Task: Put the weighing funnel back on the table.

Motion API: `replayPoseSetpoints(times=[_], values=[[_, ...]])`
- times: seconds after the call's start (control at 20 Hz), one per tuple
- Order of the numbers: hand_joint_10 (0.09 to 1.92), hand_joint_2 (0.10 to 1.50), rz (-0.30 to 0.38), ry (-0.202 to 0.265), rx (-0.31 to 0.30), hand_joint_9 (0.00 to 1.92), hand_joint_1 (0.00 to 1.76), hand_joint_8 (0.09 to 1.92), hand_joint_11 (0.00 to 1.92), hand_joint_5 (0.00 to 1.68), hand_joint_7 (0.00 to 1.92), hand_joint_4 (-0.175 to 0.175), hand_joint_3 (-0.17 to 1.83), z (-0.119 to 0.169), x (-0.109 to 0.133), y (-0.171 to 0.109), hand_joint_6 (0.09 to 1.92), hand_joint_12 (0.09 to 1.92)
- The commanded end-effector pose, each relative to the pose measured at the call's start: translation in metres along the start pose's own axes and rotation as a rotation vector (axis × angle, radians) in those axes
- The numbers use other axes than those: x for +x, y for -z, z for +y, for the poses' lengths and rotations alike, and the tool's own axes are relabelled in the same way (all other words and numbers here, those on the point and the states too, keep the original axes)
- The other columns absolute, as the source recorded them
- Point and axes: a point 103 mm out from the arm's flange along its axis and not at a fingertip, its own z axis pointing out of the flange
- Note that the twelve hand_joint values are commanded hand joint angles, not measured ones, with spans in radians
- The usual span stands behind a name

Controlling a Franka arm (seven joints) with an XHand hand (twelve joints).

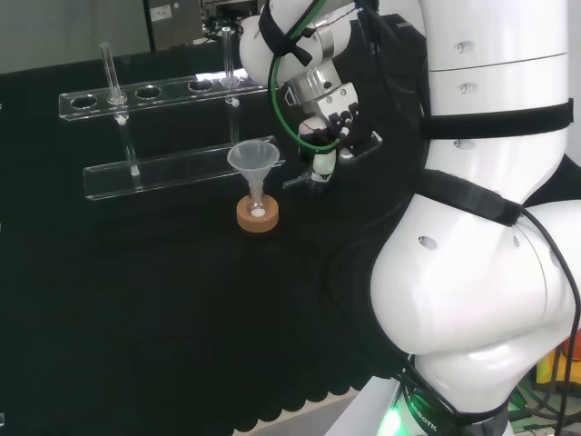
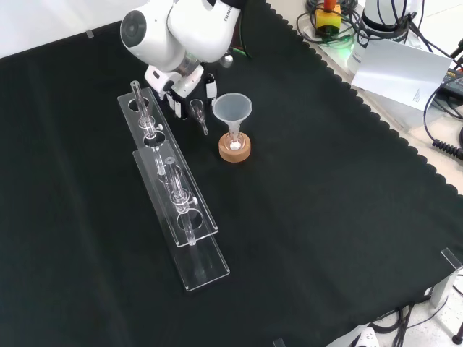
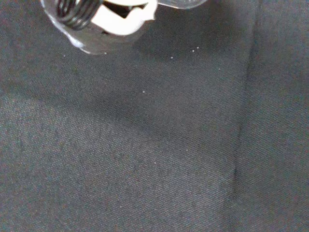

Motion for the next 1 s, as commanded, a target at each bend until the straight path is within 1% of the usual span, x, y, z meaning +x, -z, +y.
replayPoseSetpoints(times=[0.05, 0.4, 0.8, 1.0], values=[[0.4, 0.81, 0.004, 0.004, -0.001, 1.01, 1.06, 0.64, 0.65, 1.05, 0.91, 0.141, 0.56, 0.0033, 0.0022, -0.0055, 1.01, 1.17], [0.4, 0.81, 0.0, 0.008, -0.015, 1.01, 1.07, 0.65, 0.65, 1.05, 0.91, 0.138, 0.56, 0.004, 0.0014, -0.0086, 1.01, 1.17], [0.4, 0.82, -0.011, 0.009, -0.017, 1.01, 1.07, 0.65, 0.66, 1.05, 0.91, 0.134, 0.55, 0.0049, 0.0004, -0.0115, 1.01, 1.17], [0.41, 0.86, -0.018, 0.006, -0.016, 1.0, 1.06, 0.66, 0.66, 1.03, 0.89, 0.108, 0.48, 0.006, 0.0026, -0.0136, 1.02, 1.17]])
